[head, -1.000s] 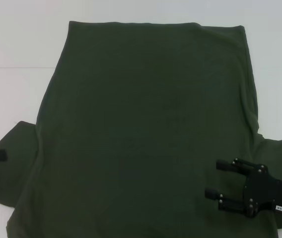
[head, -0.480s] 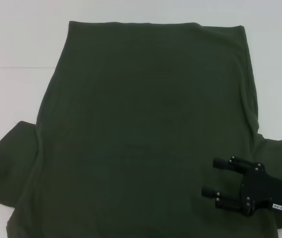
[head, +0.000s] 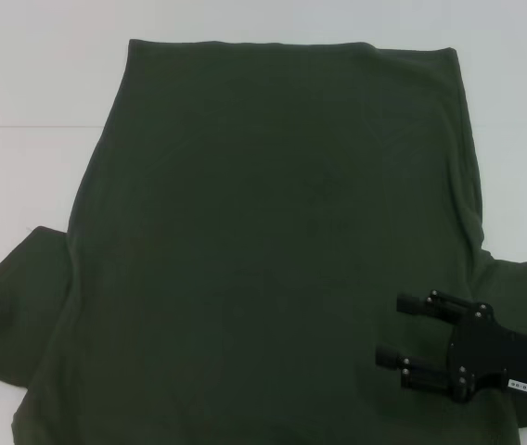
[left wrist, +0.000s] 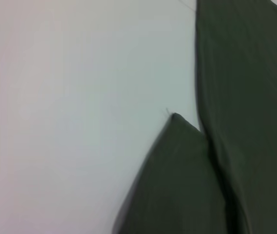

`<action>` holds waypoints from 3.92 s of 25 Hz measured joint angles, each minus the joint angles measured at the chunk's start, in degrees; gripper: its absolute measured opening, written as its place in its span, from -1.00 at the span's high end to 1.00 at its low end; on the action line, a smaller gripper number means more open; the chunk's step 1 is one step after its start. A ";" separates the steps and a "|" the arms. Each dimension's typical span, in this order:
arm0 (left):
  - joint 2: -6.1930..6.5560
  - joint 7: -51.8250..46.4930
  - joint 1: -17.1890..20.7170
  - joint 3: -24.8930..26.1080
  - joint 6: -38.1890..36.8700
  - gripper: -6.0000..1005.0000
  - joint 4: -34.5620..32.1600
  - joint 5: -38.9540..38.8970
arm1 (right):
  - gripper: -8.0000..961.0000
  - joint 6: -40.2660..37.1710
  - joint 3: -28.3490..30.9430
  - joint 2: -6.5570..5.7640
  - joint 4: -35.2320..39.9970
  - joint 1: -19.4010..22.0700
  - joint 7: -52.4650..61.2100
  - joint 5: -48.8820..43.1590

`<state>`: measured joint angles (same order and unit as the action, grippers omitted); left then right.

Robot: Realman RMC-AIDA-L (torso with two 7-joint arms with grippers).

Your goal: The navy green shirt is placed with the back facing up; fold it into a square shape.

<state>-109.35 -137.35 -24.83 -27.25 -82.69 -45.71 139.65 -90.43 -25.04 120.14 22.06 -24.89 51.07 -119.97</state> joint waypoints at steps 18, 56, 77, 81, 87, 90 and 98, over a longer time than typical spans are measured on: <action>-0.32 0.25 -0.18 0.01 2.30 -0.88 1.46 1.50 | -0.70 -0.01 -0.01 -0.08 -0.61 0.02 -0.27 0.00; -0.59 0.24 -0.56 0.00 3.04 -0.87 2.91 1.50 | -0.70 -0.01 0.22 -0.09 -0.61 0.02 -0.36 0.00; -0.25 -1.27 -0.24 0.04 3.03 -0.86 2.91 2.00 | -0.70 -0.10 0.26 -0.08 -0.61 0.02 -0.37 0.00; -0.42 -1.29 -0.71 0.05 3.41 -0.86 3.47 2.75 | -0.70 -0.18 0.28 -0.09 -0.61 0.02 -0.37 0.00; -0.20 -1.34 -0.97 0.18 3.57 -0.86 4.25 2.81 | -0.70 -0.20 0.35 -0.09 -0.61 0.02 -0.39 0.00; -0.21 -1.57 -0.97 0.18 3.60 -0.86 4.26 2.81 | -0.70 -0.20 0.38 -0.09 -0.61 0.02 -0.39 0.00; -0.38 -1.81 -1.88 0.15 3.21 -0.86 5.25 2.89 | -0.70 -0.20 0.35 -0.10 -0.57 -0.04 -0.39 0.00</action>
<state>-109.73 -139.16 -26.71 -27.10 -79.48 -40.46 142.54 -90.62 -24.68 120.04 21.49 -24.93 50.67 -119.97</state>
